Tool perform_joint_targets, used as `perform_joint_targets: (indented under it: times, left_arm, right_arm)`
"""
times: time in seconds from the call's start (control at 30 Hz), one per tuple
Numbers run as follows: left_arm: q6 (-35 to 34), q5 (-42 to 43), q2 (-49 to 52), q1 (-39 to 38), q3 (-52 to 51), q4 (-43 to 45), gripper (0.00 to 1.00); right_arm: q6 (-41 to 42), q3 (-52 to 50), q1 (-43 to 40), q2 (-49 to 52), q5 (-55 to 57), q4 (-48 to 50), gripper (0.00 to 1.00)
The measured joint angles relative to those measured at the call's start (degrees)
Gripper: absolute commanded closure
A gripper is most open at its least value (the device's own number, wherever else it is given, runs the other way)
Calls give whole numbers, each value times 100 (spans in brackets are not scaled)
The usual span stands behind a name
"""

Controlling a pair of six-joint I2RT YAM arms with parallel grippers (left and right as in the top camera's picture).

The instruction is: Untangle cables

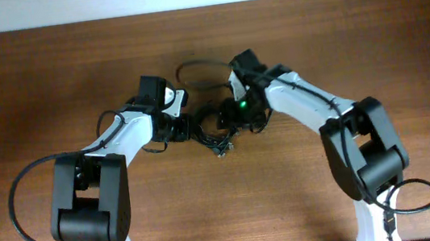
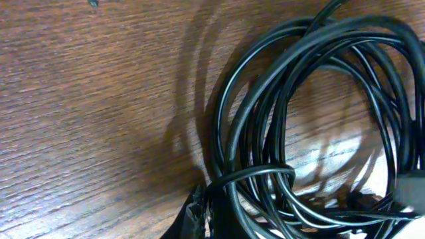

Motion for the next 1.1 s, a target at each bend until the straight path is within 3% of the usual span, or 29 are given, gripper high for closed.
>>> perform_joint_targets:
  times: [0.03,0.07,0.1,0.17,0.33,0.47,0.57,0.7,0.9,0.97,1.0,1.03,1.1]
  left_arm:
    - [0,0,0,0,0,0,100]
    - [0,0,0,0,0,-2,100]
    - [0,0,0,0,0,-9,100]
    - [0,0,-22,48,55,-245,100]
    - [-2,9,-1309,166,234,-592,100]
    - [-26,-852,-3123,343,356,-520,100]
    - [-142,-1095,-3906,339,361,-525,98]
    - [-396,-1202,-4153,339,382,-1019,95]
    - [-608,-1220,-2944,339,400,-1665,89]
    - [-651,-1191,-2420,339,402,-1683,89]
    - [-669,-1128,-2212,339,404,-1683,88]
    - [-673,-1040,-1917,339,404,-1683,86]
    - [-693,-973,-1576,339,402,-1685,84]
  right_arm:
    - [79,-79,116,-11,258,-2,46]
    - [153,-127,205,-52,518,24,59]
    - [153,-173,240,-81,686,24,79]
    - [221,-249,245,-129,1043,-66,96]
    - [282,-251,76,-133,905,-584,96]
    - [90,-315,-468,-138,422,-935,96]
    - [-350,-389,-634,-138,-723,-970,94]
    - [-973,-380,-885,-127,-2315,-1335,83]
    - [-1235,308,-1021,-153,-1744,-2505,82]
    - [-1244,553,-1021,-203,-1593,-2551,66]
    - [-1235,592,-1021,-221,-1528,-2555,45]
    - [-1263,597,-1021,-225,-1434,-2540,39]
    - [-1266,597,-1021,-225,-1117,-2483,39]
